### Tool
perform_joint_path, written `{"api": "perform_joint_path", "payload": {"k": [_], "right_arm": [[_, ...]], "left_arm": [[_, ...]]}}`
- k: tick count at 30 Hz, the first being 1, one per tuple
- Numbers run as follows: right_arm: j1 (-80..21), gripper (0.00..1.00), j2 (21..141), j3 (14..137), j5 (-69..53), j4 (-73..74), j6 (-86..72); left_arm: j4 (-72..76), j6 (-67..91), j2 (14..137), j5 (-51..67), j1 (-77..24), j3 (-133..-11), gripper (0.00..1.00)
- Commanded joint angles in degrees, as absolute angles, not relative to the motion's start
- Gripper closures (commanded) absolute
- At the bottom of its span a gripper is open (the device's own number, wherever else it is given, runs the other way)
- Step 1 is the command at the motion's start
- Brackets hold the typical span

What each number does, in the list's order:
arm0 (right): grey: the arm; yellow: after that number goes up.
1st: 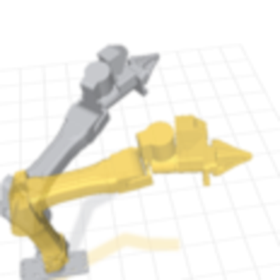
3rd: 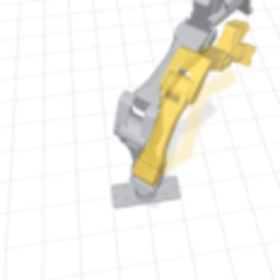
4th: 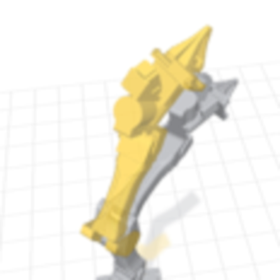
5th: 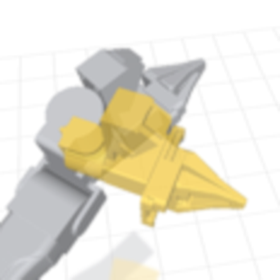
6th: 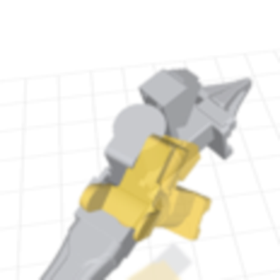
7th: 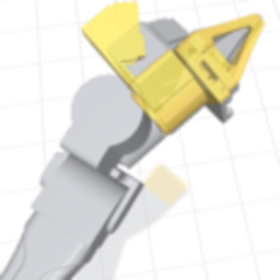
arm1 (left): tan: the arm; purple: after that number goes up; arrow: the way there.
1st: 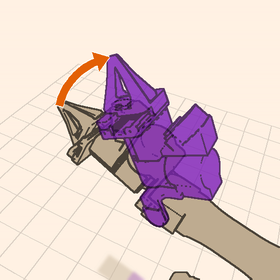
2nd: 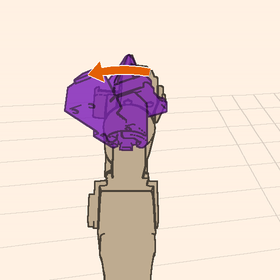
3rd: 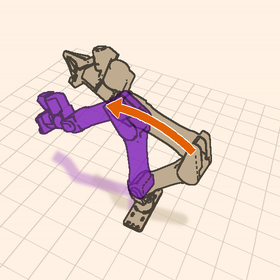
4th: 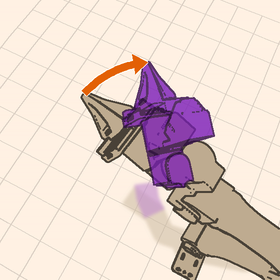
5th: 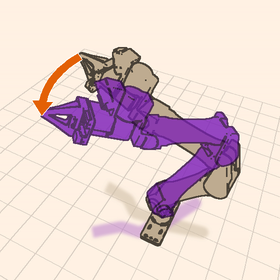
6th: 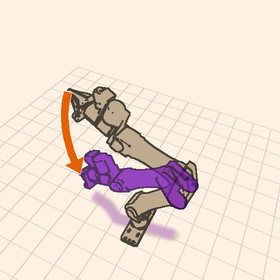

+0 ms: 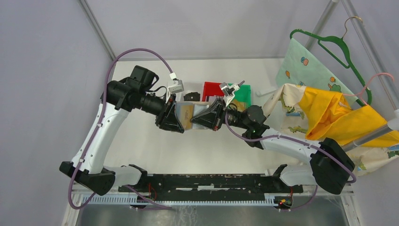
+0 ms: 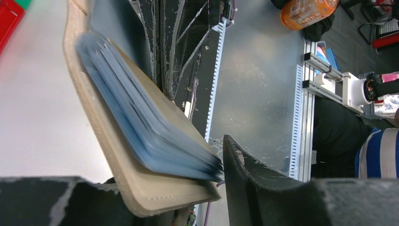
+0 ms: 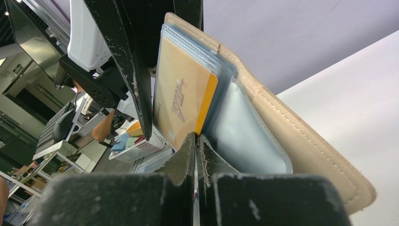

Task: Take the credit cards out of the card holder
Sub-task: Remove the credit card from the card holder.

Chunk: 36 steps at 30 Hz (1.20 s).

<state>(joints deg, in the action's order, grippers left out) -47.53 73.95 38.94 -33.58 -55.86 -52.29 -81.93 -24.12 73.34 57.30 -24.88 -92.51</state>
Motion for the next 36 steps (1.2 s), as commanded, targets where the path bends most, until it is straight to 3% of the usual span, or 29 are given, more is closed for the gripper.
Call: {"api": "perform_joint_path", "payload": {"k": [1, 5, 8, 9, 14, 20, 23, 27, 36], "right_arm": [[-47.9, 0.98, 72.7, 38.5, -33.1, -60.5, -53.2], [-47.9, 0.94, 72.0, 37.8, -34.6, -64.0, -55.0], [-47.9, 0.76, 71.3, 36.4, -34.9, -65.6, -56.3], [-47.9, 0.68, 71.0, 36.1, -34.7, -65.8, -56.4], [-47.7, 0.60, 72.6, 37.8, -34.7, -66.5, -57.9], [-47.7, 0.69, 76.8, 39.7, -35.9, -77.3, -65.9], [-47.7, 0.80, 78.6, 40.0, -36.7, -85.8, -71.5], [-47.6, 1.00, 78.4, 40.0, -37.4, -86.0, -70.8], [-46.3, 1.00, 73.2, 35.0, -39.9, -83.4, -65.4]], "left_arm": [[-79.6, -25.8, 72.2, 63.3, -25.5, -93.5, 0.57], [-79.8, -26.0, 72.8, 63.3, -25.3, -93.6, 0.76], [-80.8, -27.5, 72.9, 63.9, -25.2, -93.6, 0.95], [-81.0, -27.8, 72.7, 64.0, -25.1, -93.6, 0.98], [-81.1, -27.8, 72.4, 64.5, -25.1, -93.7, 0.98], [-81.9, -27.7, 72.7, 64.9, -25.1, -94.0, 0.98], [-79.9, -25.4, 73.1, 65.4, -25.1, -93.4, 0.98], [-79.7, -26.1, 74.2, 66.2, -25.2, -94.7, 0.95], [-82.6, -29.0, 74.3, 61.4, -25.2, -96.8, 0.91]]}}
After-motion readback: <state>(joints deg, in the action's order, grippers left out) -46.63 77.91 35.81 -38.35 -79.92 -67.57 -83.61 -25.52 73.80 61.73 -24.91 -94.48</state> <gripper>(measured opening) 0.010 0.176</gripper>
